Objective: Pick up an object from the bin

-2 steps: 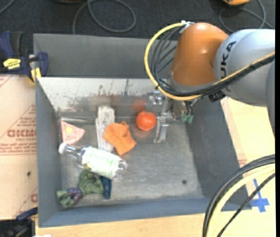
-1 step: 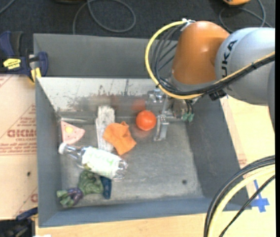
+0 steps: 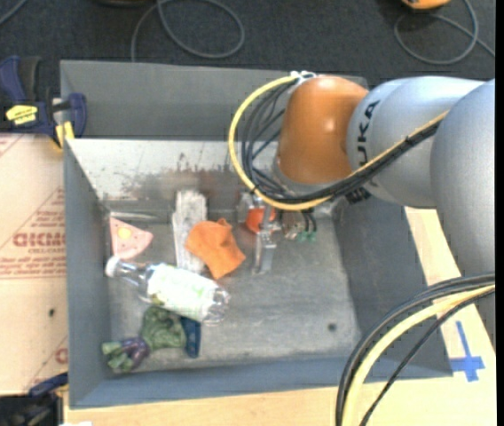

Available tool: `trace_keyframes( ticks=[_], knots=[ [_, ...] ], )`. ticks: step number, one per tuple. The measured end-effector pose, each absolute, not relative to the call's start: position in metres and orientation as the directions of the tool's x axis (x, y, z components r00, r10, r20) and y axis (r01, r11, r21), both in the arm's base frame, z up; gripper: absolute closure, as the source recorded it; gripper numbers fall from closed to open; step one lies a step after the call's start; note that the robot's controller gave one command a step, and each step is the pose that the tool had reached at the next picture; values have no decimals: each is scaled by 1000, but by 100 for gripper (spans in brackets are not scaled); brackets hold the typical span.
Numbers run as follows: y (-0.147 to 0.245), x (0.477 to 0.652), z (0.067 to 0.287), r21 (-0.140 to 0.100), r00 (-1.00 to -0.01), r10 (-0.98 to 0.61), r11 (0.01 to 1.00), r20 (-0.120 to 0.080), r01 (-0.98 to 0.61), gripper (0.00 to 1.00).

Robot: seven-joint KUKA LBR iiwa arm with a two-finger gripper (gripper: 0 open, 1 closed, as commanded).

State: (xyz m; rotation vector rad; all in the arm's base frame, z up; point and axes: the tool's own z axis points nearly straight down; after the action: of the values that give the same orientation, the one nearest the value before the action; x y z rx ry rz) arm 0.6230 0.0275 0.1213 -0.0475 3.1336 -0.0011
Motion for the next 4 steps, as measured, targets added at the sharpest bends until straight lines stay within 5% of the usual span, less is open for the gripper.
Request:
trace_keyframes(
  ticks=[1,2,3,4],
  knots=[
    [40,615,93,0,-999,-35,999,3,-35,0],
    [68,615,137,0,-999,-48,999,-11,-48,0],
    [72,608,107,-2,-950,-311,950,-7,-311,0],
    [61,599,76,3,-997,74,997,-14,74,100]
  ],
)
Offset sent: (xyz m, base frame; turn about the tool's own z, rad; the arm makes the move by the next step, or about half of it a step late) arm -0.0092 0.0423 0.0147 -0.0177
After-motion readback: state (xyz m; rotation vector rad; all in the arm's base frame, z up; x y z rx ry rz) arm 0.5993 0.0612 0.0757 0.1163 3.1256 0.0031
